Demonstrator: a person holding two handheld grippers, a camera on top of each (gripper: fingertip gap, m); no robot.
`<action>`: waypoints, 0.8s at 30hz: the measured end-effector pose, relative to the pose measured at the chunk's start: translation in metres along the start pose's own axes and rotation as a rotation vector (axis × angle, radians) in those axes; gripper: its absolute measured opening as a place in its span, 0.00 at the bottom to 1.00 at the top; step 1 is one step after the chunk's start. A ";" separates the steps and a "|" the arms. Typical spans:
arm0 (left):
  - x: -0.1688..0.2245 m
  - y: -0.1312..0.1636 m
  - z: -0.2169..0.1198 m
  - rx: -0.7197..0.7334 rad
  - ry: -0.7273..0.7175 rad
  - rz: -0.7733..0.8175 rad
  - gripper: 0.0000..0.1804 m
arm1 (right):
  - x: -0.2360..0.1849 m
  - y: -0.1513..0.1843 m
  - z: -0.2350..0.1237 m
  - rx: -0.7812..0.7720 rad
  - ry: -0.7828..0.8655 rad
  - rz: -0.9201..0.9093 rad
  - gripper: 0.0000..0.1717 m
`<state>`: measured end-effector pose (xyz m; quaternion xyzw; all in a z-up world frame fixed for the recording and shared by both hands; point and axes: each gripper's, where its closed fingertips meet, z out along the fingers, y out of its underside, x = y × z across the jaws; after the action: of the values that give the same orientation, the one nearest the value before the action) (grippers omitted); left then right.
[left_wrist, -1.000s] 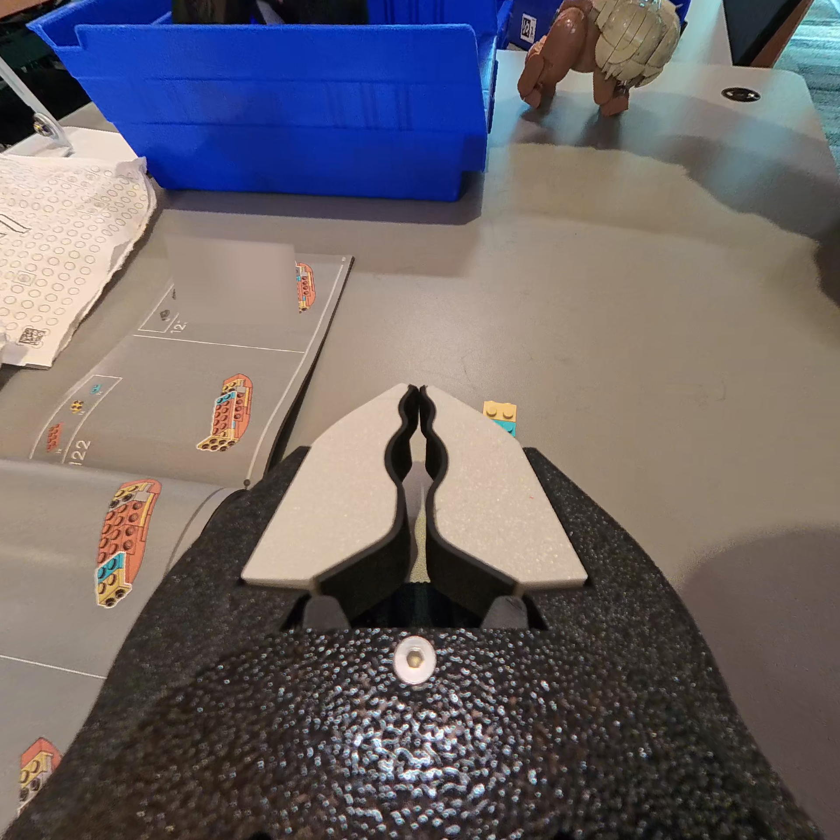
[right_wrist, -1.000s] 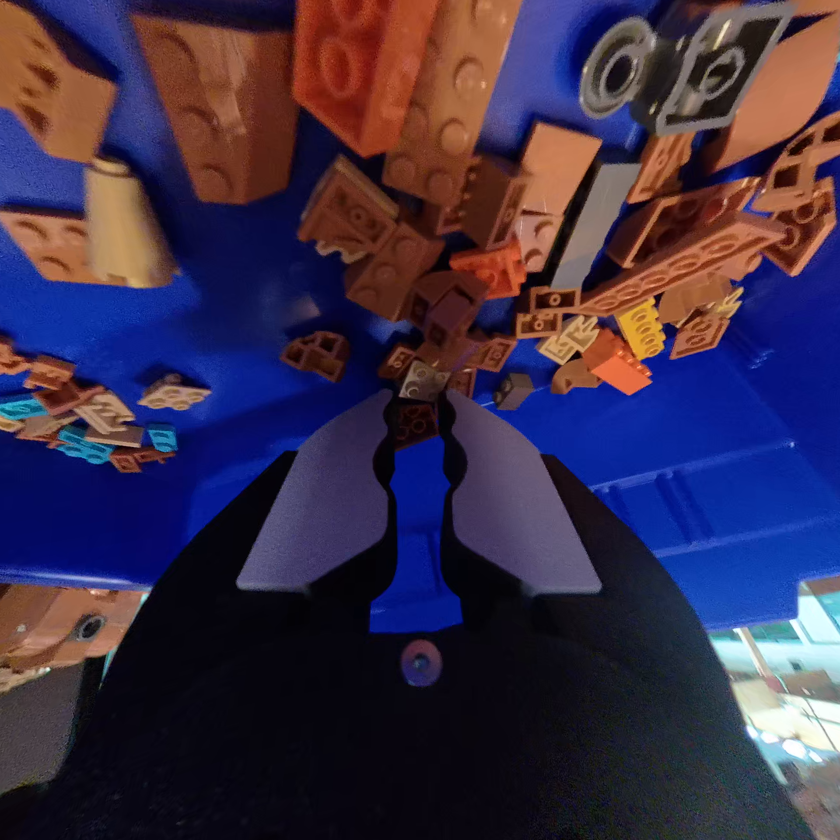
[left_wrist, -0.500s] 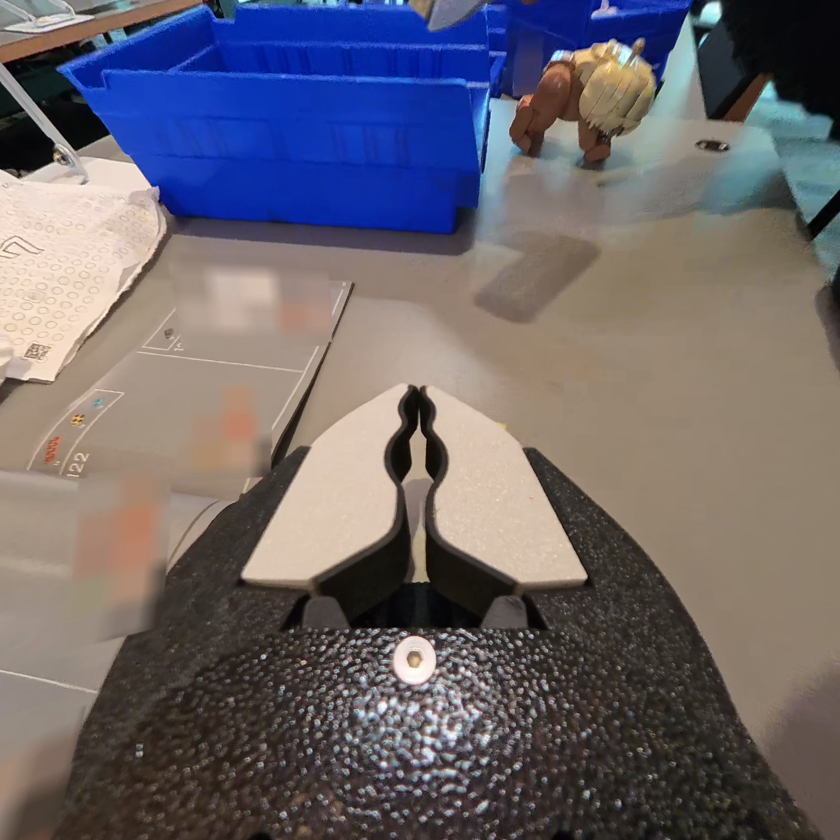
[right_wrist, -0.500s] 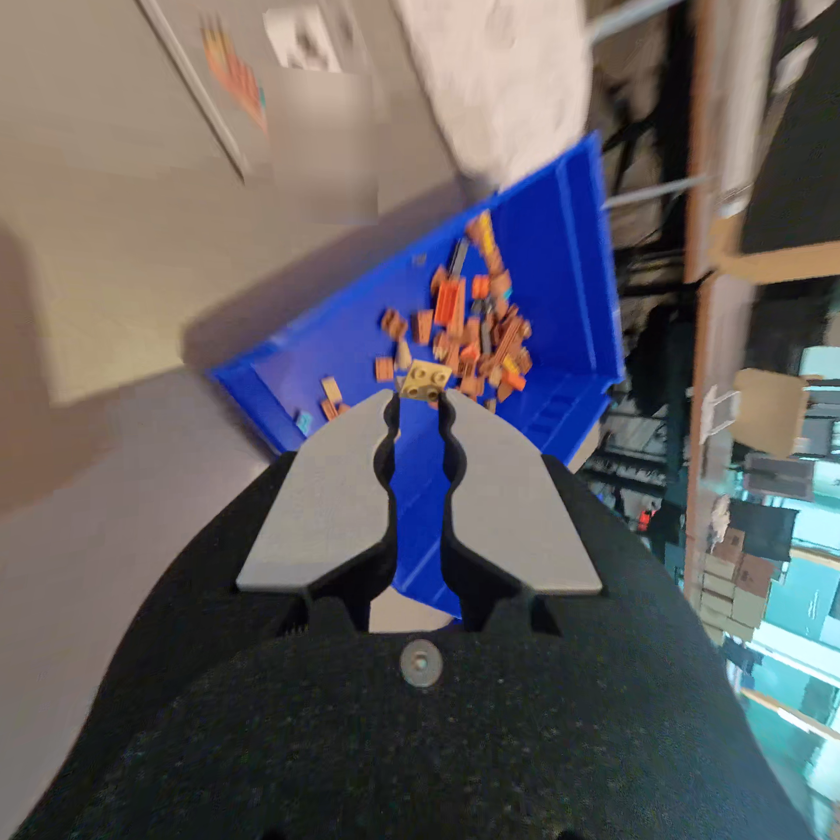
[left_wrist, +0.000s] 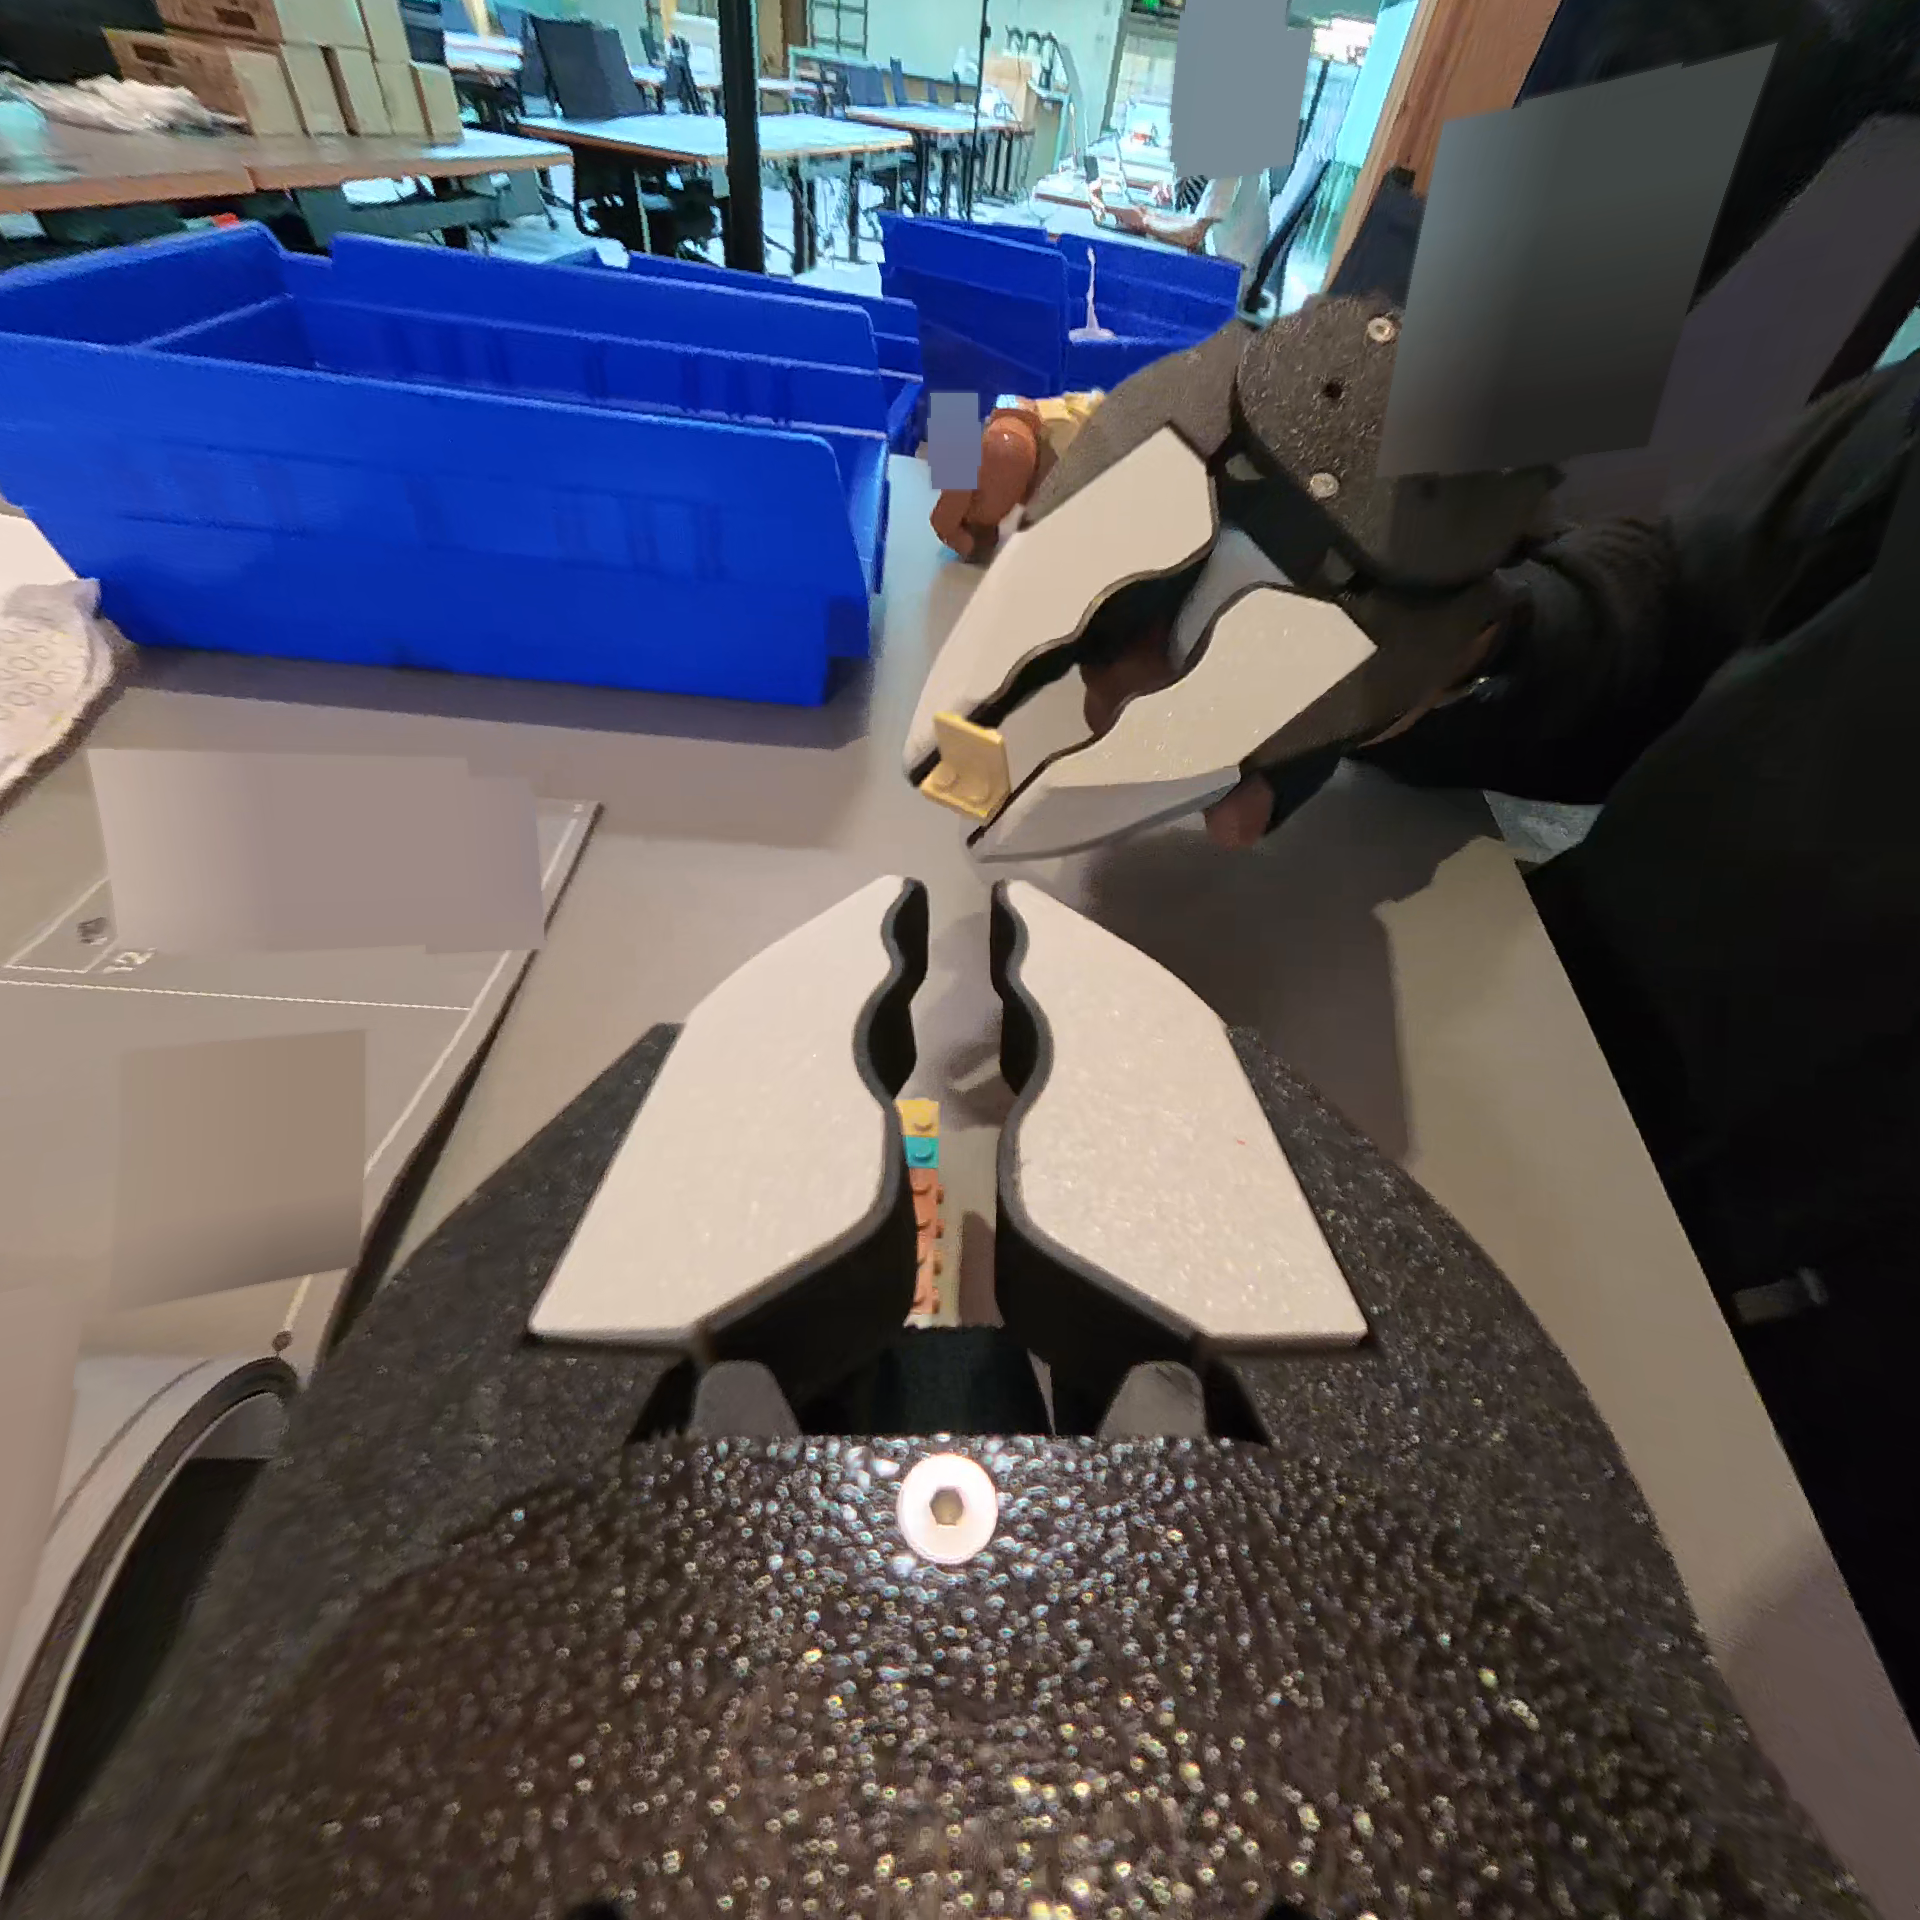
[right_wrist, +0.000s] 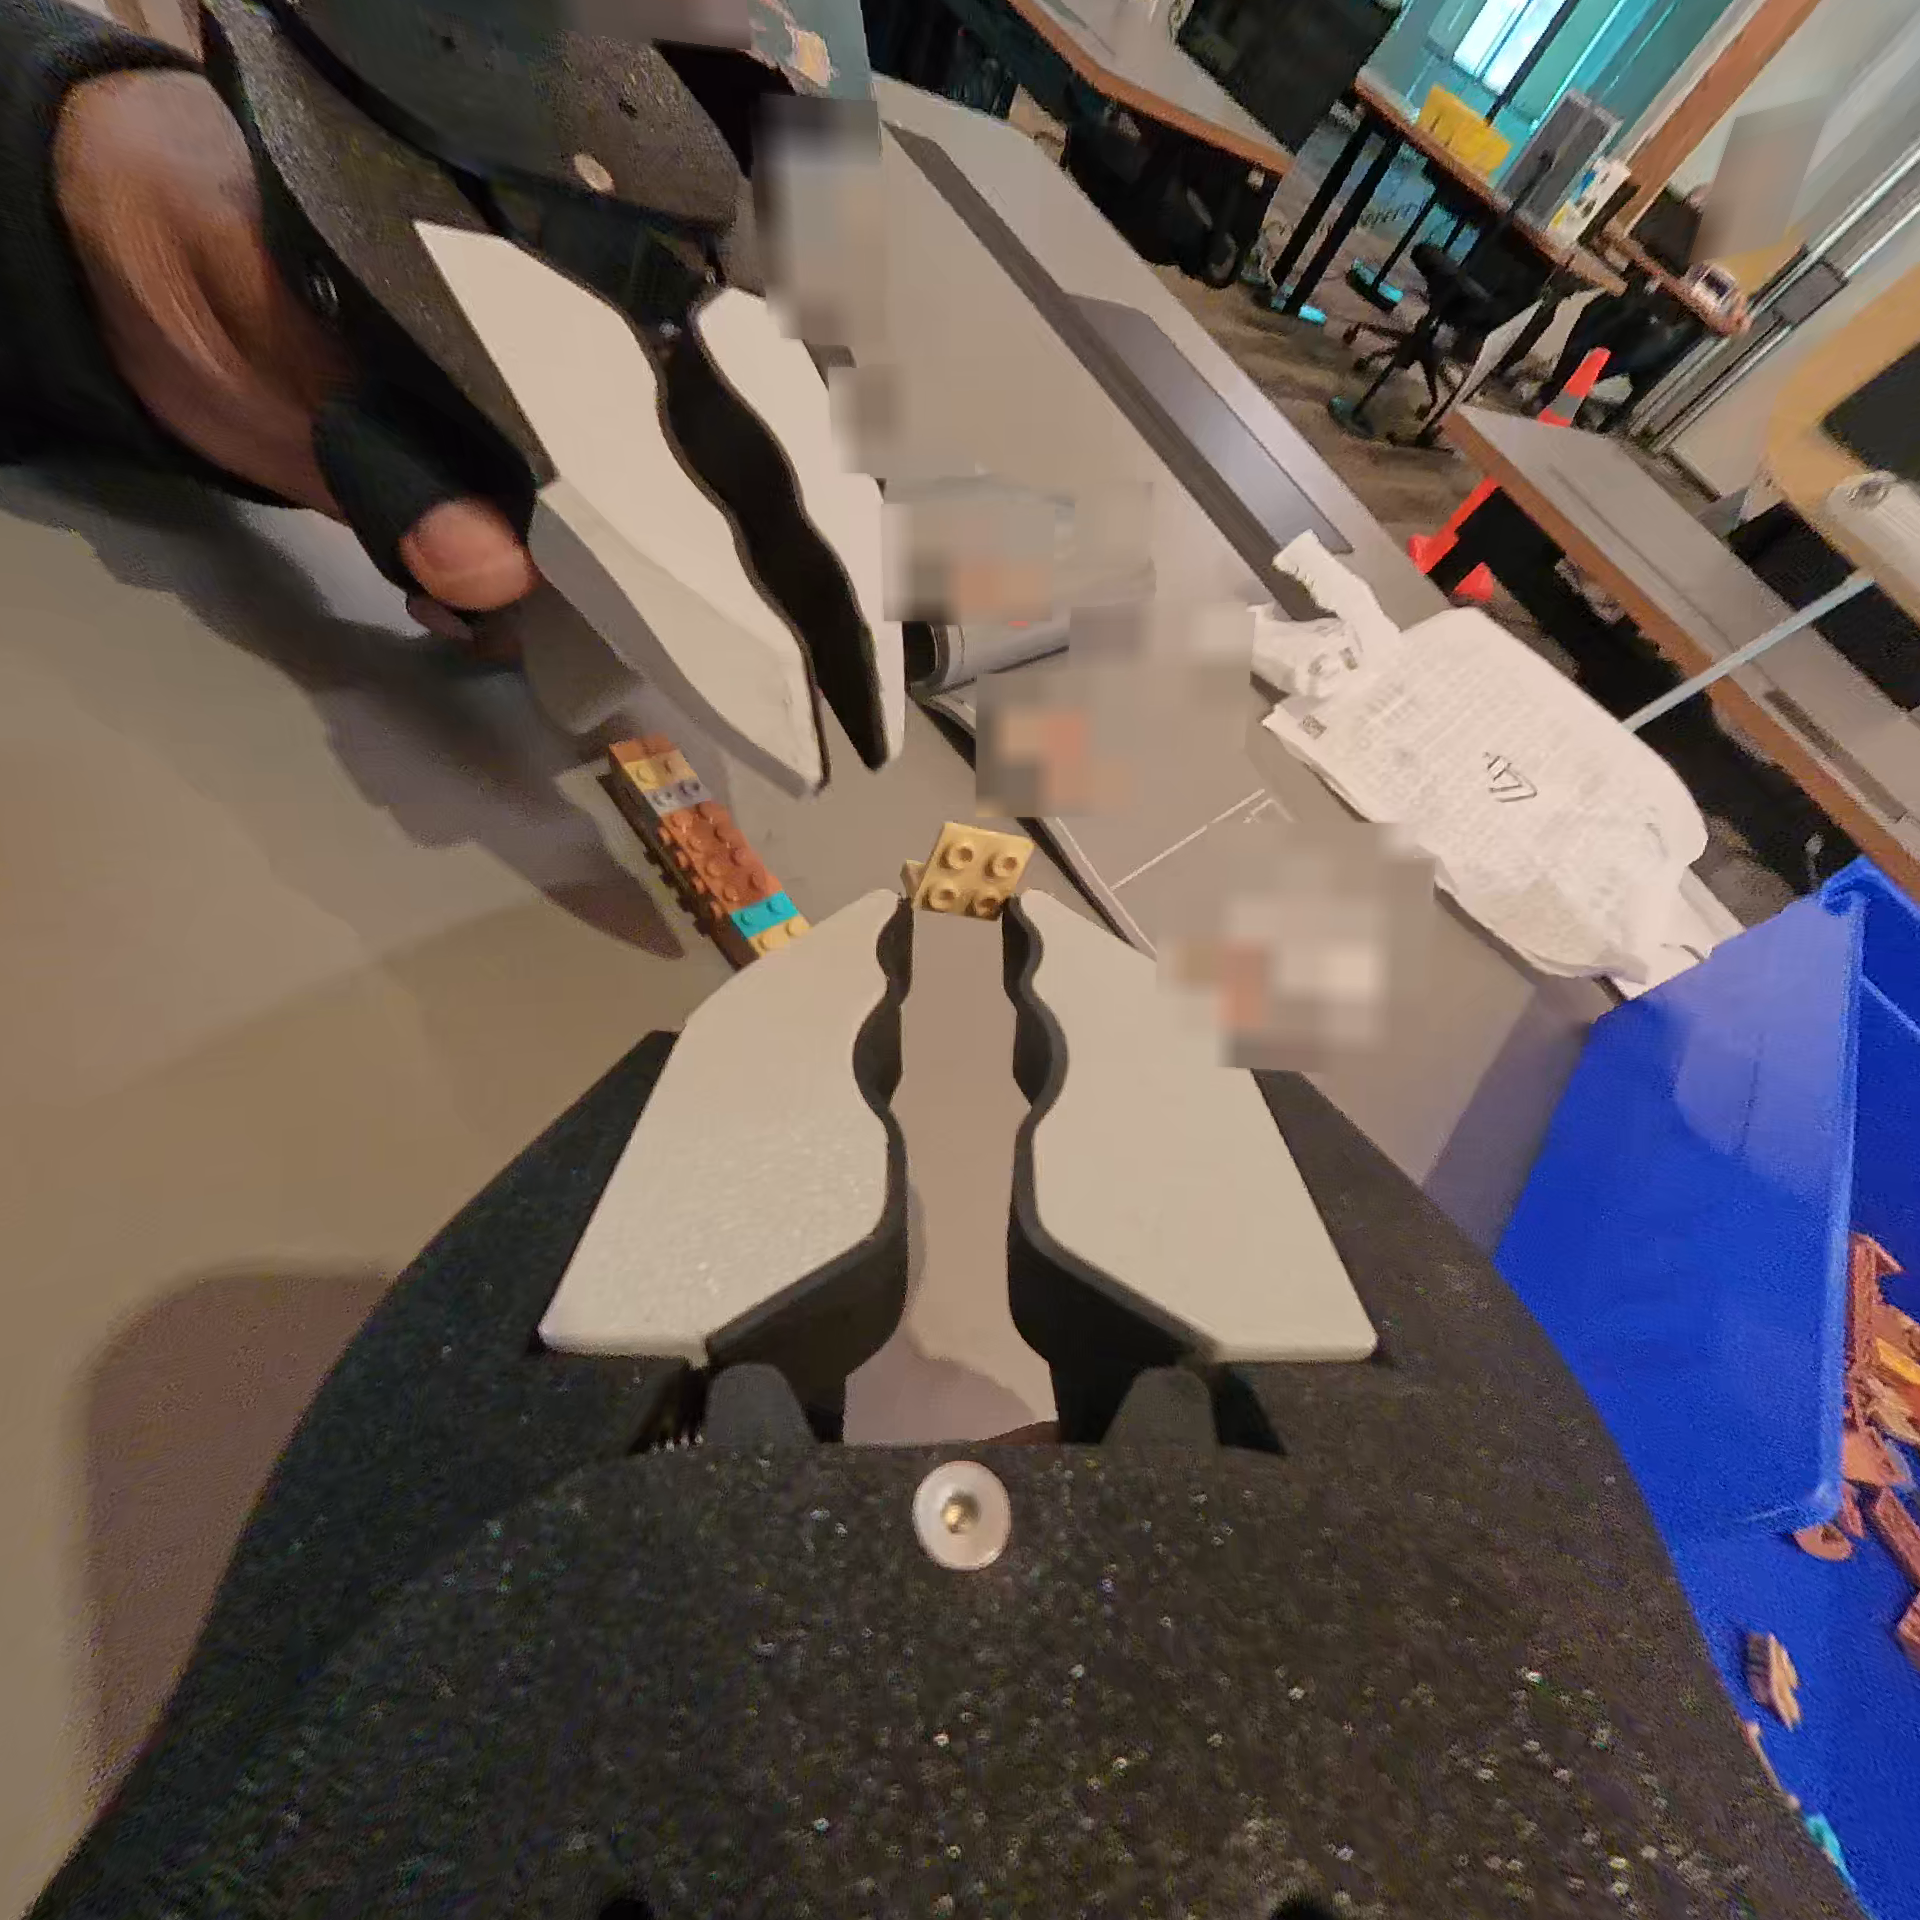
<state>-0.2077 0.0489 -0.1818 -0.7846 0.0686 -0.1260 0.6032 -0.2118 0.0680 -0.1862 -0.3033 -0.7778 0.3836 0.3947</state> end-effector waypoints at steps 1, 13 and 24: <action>0.002 0.001 0.001 -0.011 0.006 0.000 0.06 | -0.001 -0.002 0.001 0.019 0.008 -0.009 0.09; 0.015 0.004 0.010 -0.050 0.033 -0.034 0.07 | -0.019 0.001 0.009 0.024 0.061 -0.251 0.10; 0.012 0.022 0.034 -0.228 -0.062 -0.011 0.02 | -0.005 0.032 -0.008 -0.086 0.042 0.013 0.31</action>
<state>-0.1855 0.0711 -0.2100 -0.8521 0.0595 -0.0965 0.5110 -0.1974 0.0840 -0.2121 -0.3331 -0.7830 0.3461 0.3951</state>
